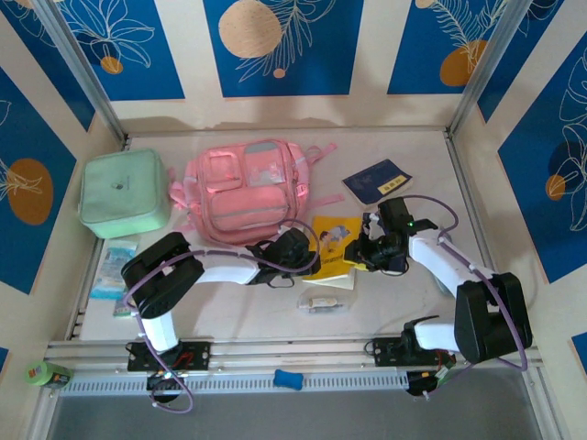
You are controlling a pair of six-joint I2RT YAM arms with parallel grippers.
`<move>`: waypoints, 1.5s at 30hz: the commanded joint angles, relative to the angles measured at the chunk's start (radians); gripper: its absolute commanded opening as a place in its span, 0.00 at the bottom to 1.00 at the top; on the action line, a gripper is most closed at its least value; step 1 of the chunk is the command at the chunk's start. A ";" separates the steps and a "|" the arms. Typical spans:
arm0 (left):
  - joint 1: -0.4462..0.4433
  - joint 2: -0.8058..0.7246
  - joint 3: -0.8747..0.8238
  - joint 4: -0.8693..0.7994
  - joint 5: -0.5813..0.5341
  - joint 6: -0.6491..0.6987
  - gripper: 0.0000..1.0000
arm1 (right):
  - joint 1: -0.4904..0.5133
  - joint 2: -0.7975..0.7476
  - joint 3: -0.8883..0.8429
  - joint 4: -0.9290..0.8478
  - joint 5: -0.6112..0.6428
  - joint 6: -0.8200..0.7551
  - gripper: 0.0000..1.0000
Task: Pack the student bag
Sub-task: Pick up the book from the center of the table.
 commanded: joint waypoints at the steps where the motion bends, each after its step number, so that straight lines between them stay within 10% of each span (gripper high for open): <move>1: -0.003 0.035 0.008 -0.075 -0.039 0.014 0.47 | -0.009 -0.005 0.031 -0.019 -0.067 -0.019 0.29; 25: -0.002 -0.014 0.033 -0.083 -0.006 0.048 0.49 | -0.025 -0.033 0.014 0.002 -0.138 -0.005 0.03; 34: 0.035 -0.307 -0.014 -0.224 -0.045 0.105 0.62 | -0.049 -0.134 0.088 -0.041 -0.187 0.013 0.01; 45: 0.225 -0.674 -0.156 -0.121 0.168 0.029 0.89 | -0.041 -0.233 0.243 -0.053 -0.332 0.068 0.01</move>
